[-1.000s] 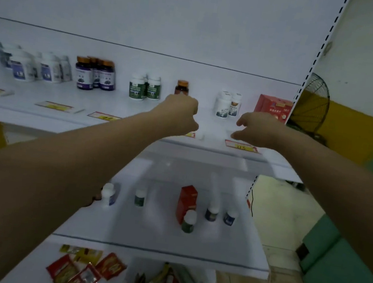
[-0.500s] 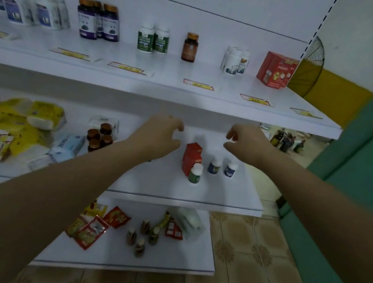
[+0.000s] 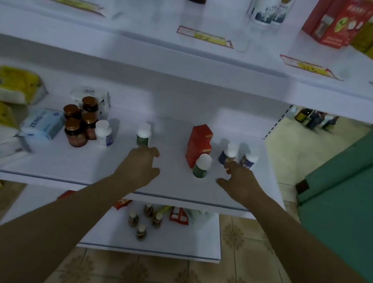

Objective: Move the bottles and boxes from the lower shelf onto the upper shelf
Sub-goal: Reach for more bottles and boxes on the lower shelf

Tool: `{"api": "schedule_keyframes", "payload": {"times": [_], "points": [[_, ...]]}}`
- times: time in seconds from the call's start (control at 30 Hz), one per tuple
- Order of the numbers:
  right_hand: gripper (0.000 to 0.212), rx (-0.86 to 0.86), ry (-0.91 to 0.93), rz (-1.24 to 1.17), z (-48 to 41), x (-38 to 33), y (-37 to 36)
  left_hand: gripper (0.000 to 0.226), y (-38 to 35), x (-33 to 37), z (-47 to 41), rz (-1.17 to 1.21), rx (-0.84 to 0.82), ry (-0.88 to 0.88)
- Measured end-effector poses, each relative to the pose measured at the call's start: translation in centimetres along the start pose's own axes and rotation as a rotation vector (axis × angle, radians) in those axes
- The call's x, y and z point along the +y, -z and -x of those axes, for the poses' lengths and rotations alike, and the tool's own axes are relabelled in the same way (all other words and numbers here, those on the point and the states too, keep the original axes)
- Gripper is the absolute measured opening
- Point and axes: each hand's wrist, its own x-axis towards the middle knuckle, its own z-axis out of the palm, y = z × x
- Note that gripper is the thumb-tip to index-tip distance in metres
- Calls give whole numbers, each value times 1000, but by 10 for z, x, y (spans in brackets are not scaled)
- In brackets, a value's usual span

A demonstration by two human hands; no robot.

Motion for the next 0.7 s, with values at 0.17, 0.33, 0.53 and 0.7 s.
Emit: {"api": "schedule_keyframes", "payload": {"times": [0.17,0.33,0.53,0.7], "points": [[70,-47,-70,-60,-40,14,-47,64,-27,-39,-42,160,68,220],[74,-6,-72,-169,-70,15,-77,75,-39,-63,-90,257,179,271],[60,163,-71,-463,-99,1,-91,88,-28,-68,-149,539,207,243],[48,231,-101,-556,-101,-1,-107,61,-34,-80,-165,584,195,189]]}}
